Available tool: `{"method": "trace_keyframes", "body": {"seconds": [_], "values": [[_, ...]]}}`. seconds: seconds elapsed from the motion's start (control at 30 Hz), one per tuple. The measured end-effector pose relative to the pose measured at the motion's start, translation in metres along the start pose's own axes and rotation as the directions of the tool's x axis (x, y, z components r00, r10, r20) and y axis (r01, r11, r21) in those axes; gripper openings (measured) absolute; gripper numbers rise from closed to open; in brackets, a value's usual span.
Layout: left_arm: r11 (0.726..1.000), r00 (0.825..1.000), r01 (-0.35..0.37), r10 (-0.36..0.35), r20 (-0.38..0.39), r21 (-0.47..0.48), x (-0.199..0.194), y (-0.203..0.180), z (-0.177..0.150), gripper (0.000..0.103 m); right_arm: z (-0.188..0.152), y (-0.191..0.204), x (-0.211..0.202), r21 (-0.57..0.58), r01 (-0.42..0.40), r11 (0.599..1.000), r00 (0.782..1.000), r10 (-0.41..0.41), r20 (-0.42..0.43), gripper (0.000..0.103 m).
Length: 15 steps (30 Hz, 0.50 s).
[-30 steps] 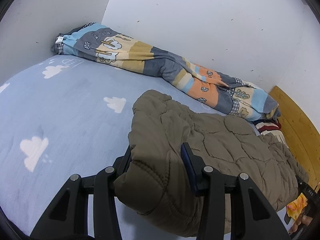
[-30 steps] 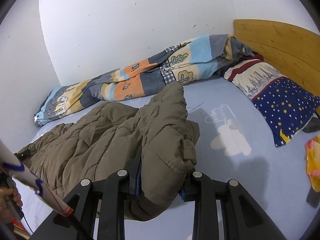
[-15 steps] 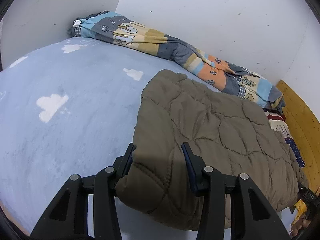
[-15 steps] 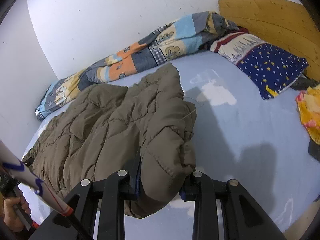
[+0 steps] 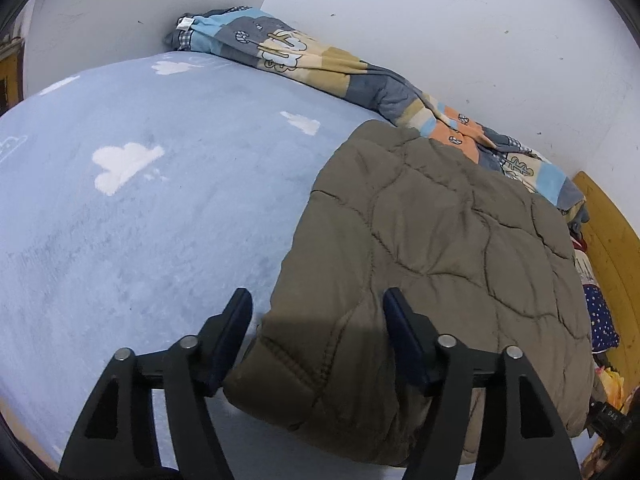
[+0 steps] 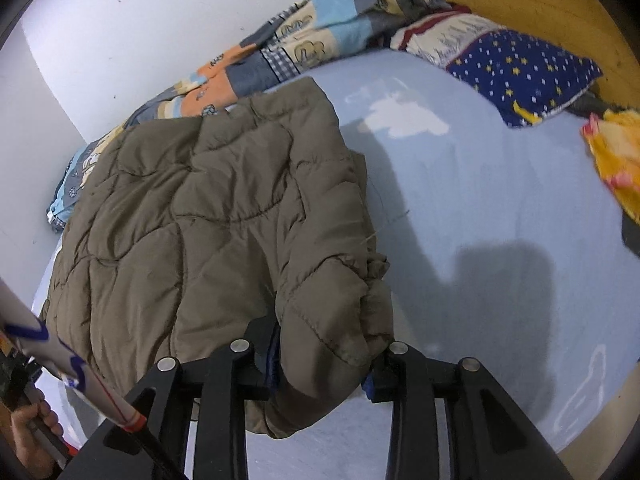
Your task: Fold large clothes
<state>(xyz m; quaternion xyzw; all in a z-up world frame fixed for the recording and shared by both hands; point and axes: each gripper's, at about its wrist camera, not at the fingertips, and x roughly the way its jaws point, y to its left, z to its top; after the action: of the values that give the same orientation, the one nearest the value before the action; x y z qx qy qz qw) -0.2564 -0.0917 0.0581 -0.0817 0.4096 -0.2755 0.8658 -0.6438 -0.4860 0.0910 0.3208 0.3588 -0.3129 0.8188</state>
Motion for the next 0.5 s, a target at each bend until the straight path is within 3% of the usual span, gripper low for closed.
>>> {"method": "trace_keyframes", "body": {"seconds": [0.17,0.37,0.5], "values": [[0.999,1.0,0.005,-0.005,0.0,-0.037,0.003,0.01,-0.006,0.08,-0.002,-0.01,0.005,0.053,-0.021,0.998,1.0,0.022,-0.022,0.042],[0.996,1.0,0.019,-0.019,-0.001,-0.093,-0.008,0.019,-0.004,0.08,-0.002,-0.026,0.003,0.165,-0.081,0.983,0.995,0.089,-0.042,0.051],[0.988,0.999,0.009,-0.001,0.054,-0.153,-0.034,0.03,0.002,0.08,-0.006,-0.039,-0.017,0.244,-0.143,0.959,0.989,0.149,-0.008,0.054]]}}
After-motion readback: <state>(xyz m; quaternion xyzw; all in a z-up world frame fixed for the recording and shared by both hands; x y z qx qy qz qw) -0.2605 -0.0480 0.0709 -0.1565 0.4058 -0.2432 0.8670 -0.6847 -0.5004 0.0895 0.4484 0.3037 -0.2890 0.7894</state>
